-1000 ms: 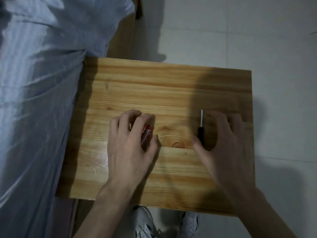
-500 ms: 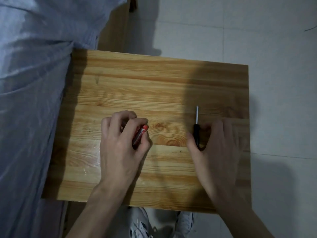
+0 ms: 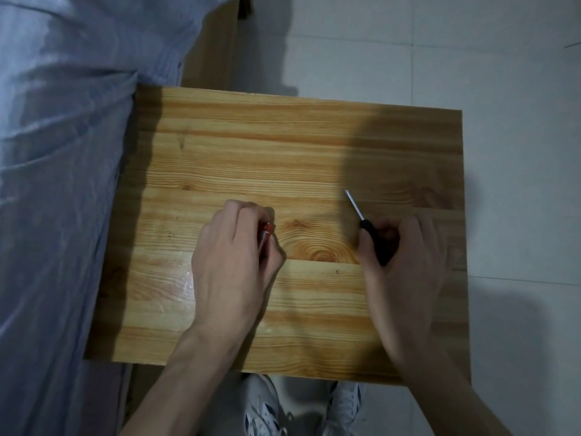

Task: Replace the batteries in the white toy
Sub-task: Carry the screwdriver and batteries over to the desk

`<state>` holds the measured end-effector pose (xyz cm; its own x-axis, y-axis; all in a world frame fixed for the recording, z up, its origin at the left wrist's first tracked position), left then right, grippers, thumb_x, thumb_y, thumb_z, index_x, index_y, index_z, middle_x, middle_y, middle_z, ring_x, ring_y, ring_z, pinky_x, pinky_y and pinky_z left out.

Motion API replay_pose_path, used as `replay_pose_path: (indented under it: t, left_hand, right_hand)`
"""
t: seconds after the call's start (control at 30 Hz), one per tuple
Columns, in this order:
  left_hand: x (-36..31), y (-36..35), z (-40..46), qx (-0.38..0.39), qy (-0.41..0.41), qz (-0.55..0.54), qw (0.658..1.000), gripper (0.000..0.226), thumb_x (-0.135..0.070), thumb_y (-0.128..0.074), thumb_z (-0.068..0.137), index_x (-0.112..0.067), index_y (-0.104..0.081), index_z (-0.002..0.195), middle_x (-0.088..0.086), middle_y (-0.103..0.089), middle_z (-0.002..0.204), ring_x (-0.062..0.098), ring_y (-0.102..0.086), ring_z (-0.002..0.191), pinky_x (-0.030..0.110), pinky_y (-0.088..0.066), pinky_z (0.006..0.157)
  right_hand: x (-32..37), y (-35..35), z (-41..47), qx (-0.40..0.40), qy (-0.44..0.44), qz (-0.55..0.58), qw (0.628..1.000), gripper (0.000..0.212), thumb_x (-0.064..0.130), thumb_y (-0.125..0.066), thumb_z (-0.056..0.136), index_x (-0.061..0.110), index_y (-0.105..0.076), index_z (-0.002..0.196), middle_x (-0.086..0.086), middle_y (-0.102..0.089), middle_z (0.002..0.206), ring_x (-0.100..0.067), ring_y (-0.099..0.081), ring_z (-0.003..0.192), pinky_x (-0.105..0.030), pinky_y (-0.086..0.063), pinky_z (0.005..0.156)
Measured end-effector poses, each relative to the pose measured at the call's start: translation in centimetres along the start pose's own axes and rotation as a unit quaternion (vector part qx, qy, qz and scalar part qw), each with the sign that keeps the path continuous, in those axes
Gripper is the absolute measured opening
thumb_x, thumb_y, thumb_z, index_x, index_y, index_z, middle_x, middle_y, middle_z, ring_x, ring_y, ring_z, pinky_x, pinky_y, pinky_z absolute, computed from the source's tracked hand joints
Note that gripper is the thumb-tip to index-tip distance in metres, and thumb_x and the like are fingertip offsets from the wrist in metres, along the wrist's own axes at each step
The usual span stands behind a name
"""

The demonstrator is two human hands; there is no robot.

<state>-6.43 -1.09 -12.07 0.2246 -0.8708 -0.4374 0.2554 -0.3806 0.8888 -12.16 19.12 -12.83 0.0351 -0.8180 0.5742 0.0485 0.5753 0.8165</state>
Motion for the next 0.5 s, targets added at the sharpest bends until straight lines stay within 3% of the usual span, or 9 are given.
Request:
replay_pose_path:
  t: [0.3,0.4,0.5]
  left_hand:
    - [-0.8,-0.1,0.3,0.027,-0.003,0.06,0.998,0.011,-0.012,-0.067,0.085,-0.015,-0.062,0.094,0.0,-0.061,0.082,0.02,-0.058,0.069,0.037,-0.045,0.062]
    - [-1.1,0.2,0.0,0.01,-0.019,0.07,0.997,0.011,-0.013,-0.072,0.085,-0.015,-0.064,0.092,-0.001,-0.064,0.076,0.019,-0.058,0.062,0.03,-0.035,0.055]
    - [-1.3,0.3,-0.2,-0.007,-0.04,0.067,0.997,0.013,-0.014,-0.076,0.085,-0.015,-0.064,0.091,-0.002,-0.066,0.073,0.017,-0.059,0.054,0.028,-0.035,0.047]
  right_hand:
    - [-0.2,-0.1,-0.1,0.0,0.018,0.016,1.0,0.011,0.03,-0.069,0.09,0.021,-0.066,0.096,0.009,-0.058,0.091,-0.019,-0.053,0.092,-0.055,-0.044,0.085]
    - [-0.1,0.1,-0.2,0.012,0.021,0.032,0.999,0.011,0.031,-0.069,0.091,0.022,-0.066,0.096,0.009,-0.06,0.092,-0.019,-0.053,0.092,-0.057,-0.044,0.085]
    - [0.2,0.5,-0.3,0.025,0.026,0.055,0.998,0.013,0.034,-0.068,0.09,0.024,-0.067,0.097,0.012,-0.06,0.092,-0.016,-0.053,0.093,-0.054,-0.043,0.086]
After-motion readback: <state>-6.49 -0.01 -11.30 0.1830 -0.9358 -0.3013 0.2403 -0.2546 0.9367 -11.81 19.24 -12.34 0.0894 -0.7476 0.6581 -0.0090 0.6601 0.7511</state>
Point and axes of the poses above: each hand's wrist, its own z-axis towards the middle knuckle, its own y-axis out of the back of the hand, x = y × z, the point moved 6 cm from there along z, towards the middle knuckle
